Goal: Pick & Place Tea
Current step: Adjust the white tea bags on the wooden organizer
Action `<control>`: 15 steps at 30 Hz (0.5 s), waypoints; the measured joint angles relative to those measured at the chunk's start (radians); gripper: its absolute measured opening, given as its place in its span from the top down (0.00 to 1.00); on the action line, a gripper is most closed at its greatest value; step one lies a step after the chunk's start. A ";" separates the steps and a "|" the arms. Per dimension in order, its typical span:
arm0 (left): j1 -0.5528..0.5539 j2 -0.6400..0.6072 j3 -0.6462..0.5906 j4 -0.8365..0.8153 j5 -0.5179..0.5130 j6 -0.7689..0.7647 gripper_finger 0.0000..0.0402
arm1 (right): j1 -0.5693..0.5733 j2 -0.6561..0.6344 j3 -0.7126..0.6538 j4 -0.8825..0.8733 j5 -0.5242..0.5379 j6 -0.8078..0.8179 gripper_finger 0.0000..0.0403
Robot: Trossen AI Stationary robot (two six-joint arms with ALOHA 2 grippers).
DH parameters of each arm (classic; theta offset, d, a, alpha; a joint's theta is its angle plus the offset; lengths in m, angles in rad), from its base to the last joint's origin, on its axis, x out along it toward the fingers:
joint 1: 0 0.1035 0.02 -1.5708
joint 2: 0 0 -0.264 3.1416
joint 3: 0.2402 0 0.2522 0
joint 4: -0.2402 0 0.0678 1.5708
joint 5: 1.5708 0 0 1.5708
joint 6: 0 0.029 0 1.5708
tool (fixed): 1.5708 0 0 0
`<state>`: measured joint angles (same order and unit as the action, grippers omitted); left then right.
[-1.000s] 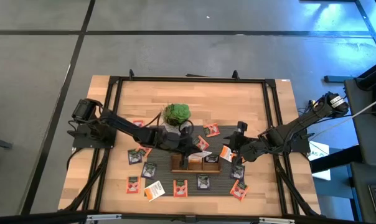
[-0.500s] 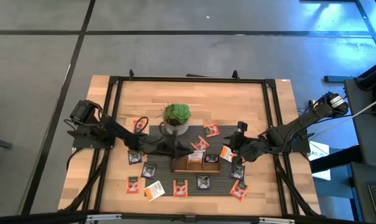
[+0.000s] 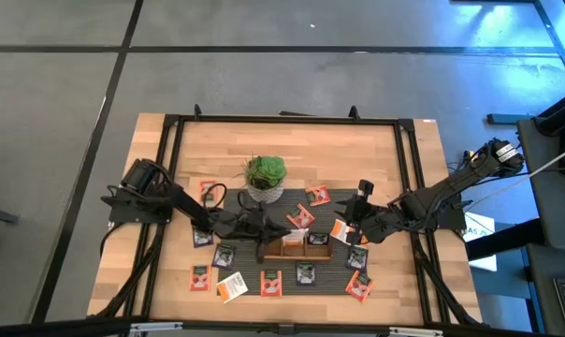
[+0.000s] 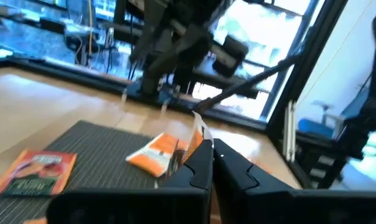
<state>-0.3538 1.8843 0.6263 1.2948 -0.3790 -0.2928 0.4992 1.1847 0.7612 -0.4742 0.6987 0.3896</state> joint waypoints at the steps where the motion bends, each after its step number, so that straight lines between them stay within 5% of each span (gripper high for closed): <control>1: 0.000 0.015 0.001 0.015 0.000 0.000 0.99 | 0.000 0.000 0.000 0.000 0.000 0.000 0.71; 15: 0.000 0.149 0.045 0.083 -0.040 -0.033 0.99 | 0.000 0.000 0.000 -0.002 -0.002 -0.002 0.71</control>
<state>-0.3538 2.0335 0.6708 1.3782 -0.4186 -0.3257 0.4992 1.1847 0.7612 -0.4757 0.6968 0.3876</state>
